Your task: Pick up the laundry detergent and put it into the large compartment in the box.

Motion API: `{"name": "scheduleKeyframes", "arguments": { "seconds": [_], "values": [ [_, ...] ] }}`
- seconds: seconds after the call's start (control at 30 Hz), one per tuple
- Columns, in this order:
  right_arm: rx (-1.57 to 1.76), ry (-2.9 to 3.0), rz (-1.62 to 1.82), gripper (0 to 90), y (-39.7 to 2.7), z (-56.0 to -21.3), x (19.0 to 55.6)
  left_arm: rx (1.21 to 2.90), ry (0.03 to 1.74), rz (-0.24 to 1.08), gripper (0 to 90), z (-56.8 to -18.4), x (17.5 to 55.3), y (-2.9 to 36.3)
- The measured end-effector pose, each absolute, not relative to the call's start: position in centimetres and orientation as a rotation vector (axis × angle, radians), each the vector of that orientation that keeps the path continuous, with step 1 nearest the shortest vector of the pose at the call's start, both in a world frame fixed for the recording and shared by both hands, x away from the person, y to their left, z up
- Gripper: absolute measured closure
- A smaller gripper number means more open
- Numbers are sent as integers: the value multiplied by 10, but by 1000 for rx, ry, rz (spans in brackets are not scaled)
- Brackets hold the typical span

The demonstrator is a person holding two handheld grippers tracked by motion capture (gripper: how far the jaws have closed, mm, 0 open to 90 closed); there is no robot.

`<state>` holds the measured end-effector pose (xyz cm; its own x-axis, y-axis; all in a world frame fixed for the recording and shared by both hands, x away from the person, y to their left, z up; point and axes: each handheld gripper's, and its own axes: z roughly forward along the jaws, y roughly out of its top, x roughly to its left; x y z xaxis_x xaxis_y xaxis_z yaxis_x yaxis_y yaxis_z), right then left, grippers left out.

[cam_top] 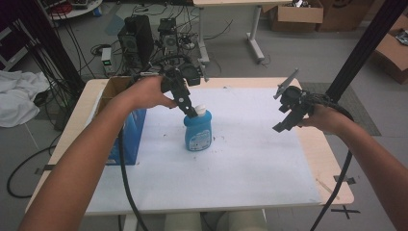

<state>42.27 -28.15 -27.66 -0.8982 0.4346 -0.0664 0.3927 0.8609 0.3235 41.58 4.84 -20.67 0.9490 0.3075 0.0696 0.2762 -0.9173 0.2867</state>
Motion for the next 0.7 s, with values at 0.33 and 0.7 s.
{"name": "scheduleKeyframes", "arguments": {
  "seconds": [0.33, 0.7],
  "values": [
    [649, 2897, 458, 170, -281, -276, 424, 2849, 405, 159, 176, -214, 422, 37],
    [651, 2898, 451, 171, -279, -277, 426, 2858, 374, 139, 177, -227, 433, 19]
  ]
}}
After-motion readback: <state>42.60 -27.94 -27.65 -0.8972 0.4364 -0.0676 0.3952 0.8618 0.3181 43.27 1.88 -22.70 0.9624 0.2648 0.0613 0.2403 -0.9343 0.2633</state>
